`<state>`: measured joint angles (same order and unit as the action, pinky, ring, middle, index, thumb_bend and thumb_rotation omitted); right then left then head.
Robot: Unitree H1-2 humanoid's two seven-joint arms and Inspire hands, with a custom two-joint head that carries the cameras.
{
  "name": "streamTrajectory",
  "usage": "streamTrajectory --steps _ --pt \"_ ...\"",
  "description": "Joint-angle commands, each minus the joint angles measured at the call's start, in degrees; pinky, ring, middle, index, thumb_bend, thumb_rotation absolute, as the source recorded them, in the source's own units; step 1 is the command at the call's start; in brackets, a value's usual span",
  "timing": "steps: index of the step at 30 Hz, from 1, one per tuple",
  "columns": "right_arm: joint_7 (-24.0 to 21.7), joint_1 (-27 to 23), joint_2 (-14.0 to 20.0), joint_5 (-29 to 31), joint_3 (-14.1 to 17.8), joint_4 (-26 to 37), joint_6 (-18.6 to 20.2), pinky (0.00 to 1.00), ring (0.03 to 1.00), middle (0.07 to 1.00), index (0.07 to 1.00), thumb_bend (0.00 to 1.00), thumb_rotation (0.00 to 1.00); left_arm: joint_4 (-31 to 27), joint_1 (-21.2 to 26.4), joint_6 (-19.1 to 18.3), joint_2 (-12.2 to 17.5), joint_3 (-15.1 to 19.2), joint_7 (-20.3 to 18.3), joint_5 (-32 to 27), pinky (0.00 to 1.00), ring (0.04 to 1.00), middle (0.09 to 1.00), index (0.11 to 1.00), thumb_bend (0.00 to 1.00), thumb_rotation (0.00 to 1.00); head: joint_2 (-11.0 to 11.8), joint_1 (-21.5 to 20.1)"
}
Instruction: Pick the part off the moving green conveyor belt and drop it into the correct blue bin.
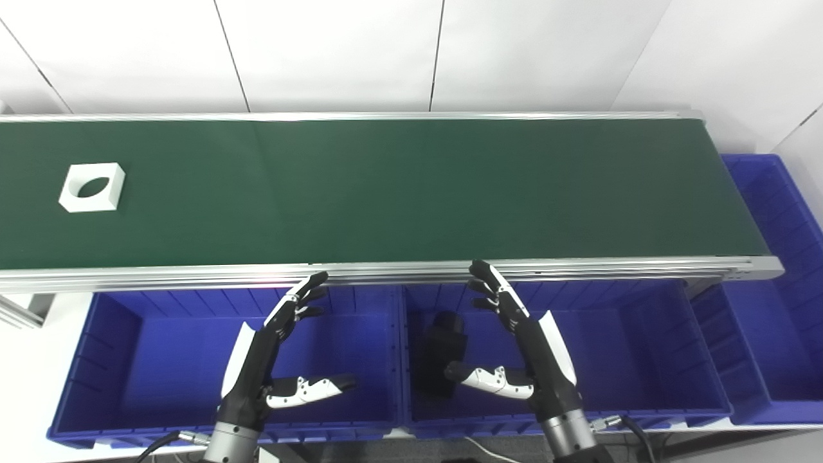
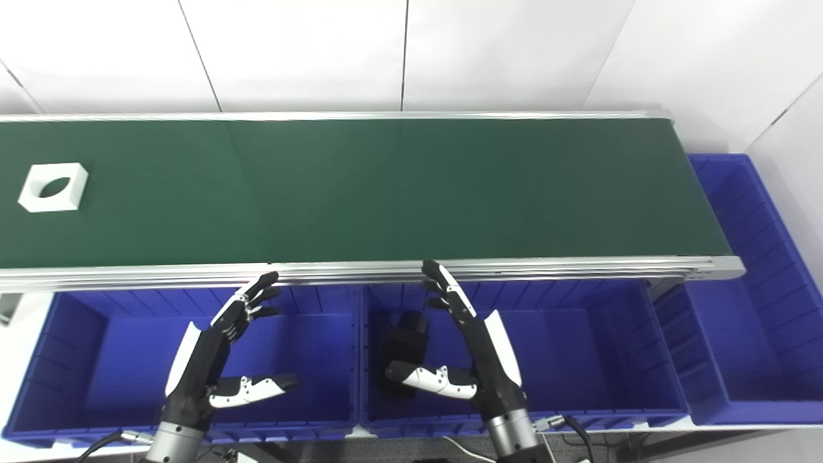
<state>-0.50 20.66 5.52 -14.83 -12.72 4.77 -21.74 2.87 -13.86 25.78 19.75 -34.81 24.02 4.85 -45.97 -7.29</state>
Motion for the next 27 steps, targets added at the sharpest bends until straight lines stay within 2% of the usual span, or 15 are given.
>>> streamTrajectory --steps 1,8,14,18,22,27 --pt "-0.3 -0.2 -0.5 0.4 0.0 1.4 0.0 0.80 0.881 0.939 0.946 0.86 0.52 -1.8 -0.3 1.1 -1.0 1.5 -1.8 0.1 0.75 0.854 0.905 0.873 0.85 0.41 0.0 0.1" --pt "-0.4 -0.2 -0.3 0.8 0.1 0.7 -0.6 0.80 0.876 0.932 0.951 0.85 0.52 -2.6 -1.8 1.1 -3.3 6.2 -7.8 -1.5 0.75 0.860 0.913 0.873 0.86 0.42 0.3 1.6" --pt "-0.5 -0.3 0.1 1.8 0.5 0.0 -1.5 0.79 0.861 0.909 0.940 0.85 0.50 -5.9 -2.9 1.1 -4.4 10.6 -12.3 -2.6 0.76 0.866 0.917 0.883 0.84 0.42 1.2 6.0" --pt "-0.7 -0.7 0.9 2.1 0.7 -0.7 -2.2 0.79 0.858 0.901 0.944 0.84 0.51 -8.9 -2.6 1.1 -3.8 14.1 -16.7 -3.9 0.77 0.871 0.918 0.884 0.85 0.40 1.8 8.6" --pt "-1.3 -0.9 1.5 3.8 0.8 -1.3 -2.8 0.81 0.867 0.902 0.949 0.83 0.50 -12.5 -1.2 0.9 -2.2 19.0 -19.7 -2.6 0.78 0.846 0.896 0.884 0.85 0.41 2.5 10.9" --pt "-1.8 -1.2 2.1 4.8 1.0 -1.9 -3.7 0.80 0.862 0.901 0.948 0.82 0.49 -16.8 1.2 -2.7 0.7 23.5 -24.8 -3.1 0.81 0.859 0.901 0.894 0.84 0.40 3.3 12.9"
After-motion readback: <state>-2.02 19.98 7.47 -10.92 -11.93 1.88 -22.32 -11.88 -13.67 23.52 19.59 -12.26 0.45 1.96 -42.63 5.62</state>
